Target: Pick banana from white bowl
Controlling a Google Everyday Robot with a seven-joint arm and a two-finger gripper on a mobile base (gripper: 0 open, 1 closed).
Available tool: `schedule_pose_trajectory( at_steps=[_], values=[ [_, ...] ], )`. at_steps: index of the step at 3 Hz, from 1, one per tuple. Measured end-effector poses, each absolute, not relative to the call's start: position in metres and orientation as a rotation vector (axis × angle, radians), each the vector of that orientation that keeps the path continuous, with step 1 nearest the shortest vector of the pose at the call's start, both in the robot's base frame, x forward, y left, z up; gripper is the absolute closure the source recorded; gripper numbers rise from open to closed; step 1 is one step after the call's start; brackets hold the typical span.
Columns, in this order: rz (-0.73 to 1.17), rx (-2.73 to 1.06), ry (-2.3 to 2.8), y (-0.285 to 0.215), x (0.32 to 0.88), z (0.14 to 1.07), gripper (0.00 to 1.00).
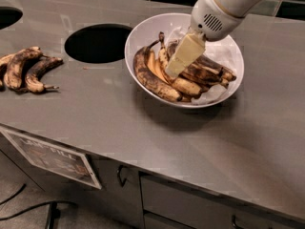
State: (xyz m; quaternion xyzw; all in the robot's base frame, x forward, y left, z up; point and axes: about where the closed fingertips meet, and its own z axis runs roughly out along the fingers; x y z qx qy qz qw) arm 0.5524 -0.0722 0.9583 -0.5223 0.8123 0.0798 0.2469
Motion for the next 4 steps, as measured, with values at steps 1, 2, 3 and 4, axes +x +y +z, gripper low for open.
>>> schedule_pose_trajectory(
  at_steps=[1,2,3,4],
  values=[
    [0.219,-1.419,2.219,-0.072,0.553,0.957,0.26],
    [0.222,-1.414,2.229,-0.073,0.554,0.954,0.29],
    [0.211,-1.393,2.263,-0.078,0.557,0.946,0.3],
    [0.19,-1.371,2.29,-0.082,0.557,0.942,0.32]
  ],
)
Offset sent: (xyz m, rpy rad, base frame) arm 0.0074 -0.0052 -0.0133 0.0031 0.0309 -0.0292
